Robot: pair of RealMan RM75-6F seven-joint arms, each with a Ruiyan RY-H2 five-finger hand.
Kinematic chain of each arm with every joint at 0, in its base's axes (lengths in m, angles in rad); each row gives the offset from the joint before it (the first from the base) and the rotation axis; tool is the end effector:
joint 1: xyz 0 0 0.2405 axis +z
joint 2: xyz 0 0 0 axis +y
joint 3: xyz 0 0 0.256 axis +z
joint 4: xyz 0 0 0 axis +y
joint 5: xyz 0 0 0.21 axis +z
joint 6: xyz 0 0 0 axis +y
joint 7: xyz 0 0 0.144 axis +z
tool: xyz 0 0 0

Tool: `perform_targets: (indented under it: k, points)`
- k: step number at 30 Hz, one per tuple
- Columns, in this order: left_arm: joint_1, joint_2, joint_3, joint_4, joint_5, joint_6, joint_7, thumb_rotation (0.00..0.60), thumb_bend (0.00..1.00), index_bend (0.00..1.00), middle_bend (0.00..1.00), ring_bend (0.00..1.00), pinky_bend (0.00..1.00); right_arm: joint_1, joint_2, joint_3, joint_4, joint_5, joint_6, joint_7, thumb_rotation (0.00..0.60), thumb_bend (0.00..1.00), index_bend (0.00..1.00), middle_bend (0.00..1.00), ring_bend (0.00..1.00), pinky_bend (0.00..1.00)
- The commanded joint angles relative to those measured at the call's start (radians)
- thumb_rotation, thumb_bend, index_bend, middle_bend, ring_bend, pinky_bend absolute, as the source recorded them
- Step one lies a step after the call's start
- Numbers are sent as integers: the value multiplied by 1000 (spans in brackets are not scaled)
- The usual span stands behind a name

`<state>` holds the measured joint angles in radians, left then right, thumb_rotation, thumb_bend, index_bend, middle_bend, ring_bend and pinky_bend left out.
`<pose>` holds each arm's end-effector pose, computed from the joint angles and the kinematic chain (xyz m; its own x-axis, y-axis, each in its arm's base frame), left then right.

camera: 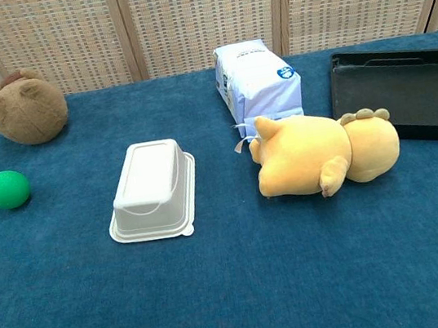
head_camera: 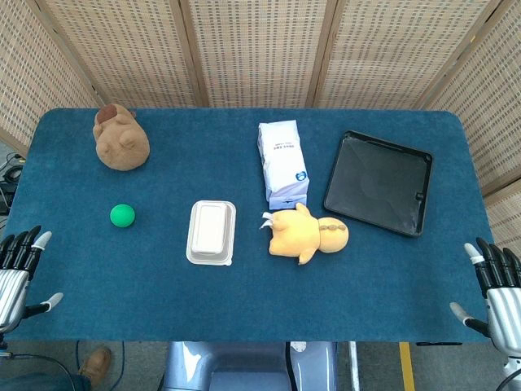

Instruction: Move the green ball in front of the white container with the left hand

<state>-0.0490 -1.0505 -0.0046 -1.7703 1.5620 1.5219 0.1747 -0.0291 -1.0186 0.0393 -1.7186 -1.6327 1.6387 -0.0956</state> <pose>-0.2840 0.1589 0.1628 0.4764 0.0218 0.8789 0.8788 -0.0430 -0.4753 -0.2898 -0.1426 0.1921 0.4757 0.0986 0.8741 -0.8764 -0.0316 0.4805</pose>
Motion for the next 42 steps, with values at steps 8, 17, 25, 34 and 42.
perform_targets:
  k: [8,17,25,34,42]
  points:
    - [-5,-4,1,5,3,-8,0,600,16,0,0,0,0,0,-1,-1,0,2,-2,-3,600,0,0,0,0,0]
    - [-166,-41,-104,138,-162,-262,-115,600,18,0,0,0,0,6,-11,0,-4,10,-18,-31,600,0,0,0,0,0]
    - [-386,-149,-157,403,-214,-581,-234,600,35,0,0,0,1,17,-30,10,-4,42,-46,-72,600,0,0,0,0,0]
    - [-509,-335,-158,675,-206,-699,-294,600,57,43,13,66,106,29,-54,19,6,82,-76,-108,600,0,0,0,0,0]
    - [-563,-418,-142,787,-197,-741,-288,600,77,139,102,132,185,33,-67,26,10,103,-82,-127,600,0,0,0,0,0]
